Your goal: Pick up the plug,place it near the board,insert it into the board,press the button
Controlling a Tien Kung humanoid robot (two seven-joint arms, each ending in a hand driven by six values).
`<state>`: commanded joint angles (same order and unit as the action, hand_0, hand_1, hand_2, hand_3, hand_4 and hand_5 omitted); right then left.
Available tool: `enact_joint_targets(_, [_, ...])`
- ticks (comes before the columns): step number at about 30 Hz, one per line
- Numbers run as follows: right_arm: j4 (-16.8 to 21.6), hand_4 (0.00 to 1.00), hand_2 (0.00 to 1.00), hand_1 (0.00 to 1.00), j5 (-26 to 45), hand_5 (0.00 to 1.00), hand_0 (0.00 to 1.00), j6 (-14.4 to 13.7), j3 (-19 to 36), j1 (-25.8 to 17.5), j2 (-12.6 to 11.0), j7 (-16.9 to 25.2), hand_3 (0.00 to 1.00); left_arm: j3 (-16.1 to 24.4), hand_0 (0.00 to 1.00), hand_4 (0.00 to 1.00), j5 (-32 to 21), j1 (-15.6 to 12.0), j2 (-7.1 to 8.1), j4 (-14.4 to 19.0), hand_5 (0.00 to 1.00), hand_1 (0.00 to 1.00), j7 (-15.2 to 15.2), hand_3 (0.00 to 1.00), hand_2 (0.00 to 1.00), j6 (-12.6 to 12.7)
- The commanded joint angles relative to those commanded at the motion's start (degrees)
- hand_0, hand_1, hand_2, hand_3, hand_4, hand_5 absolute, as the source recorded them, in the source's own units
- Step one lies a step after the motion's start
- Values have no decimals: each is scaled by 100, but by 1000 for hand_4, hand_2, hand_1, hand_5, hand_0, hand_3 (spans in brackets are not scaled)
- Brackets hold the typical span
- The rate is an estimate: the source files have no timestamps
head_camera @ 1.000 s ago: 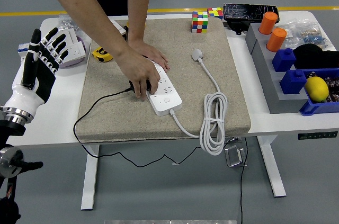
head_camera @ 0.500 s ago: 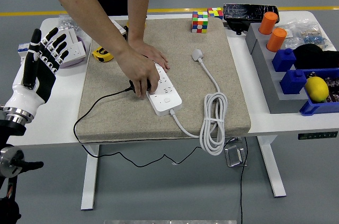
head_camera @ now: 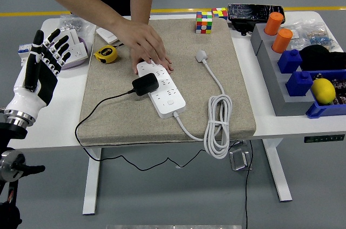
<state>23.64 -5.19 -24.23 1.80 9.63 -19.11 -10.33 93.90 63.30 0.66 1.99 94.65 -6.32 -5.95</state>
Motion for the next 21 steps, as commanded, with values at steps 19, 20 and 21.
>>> enact_joint_targets(19, [-16, 998, 857, 925, 10, 998, 998, -7, 56, 23, 4, -14, 859, -735, 972, 998, 3982, 393, 435, 154, 846, 998, -203, 974, 948, -314])
enact_joint_targets(20, [-18, 998, 857, 925, 14, 998, 998, -6, 56, 22, 3, -15, 859, -826, 972, 998, 4193, 405, 488, 199, 846, 998, -212, 974, 948, -332])
enact_joint_targets(21, [-20, 998, 857, 925, 19, 998, 998, -5, 57, 24, 0, -15, 859, -937, 931, 998, 4423, 423, 552, 257, 783, 925, -219, 974, 905, -359])
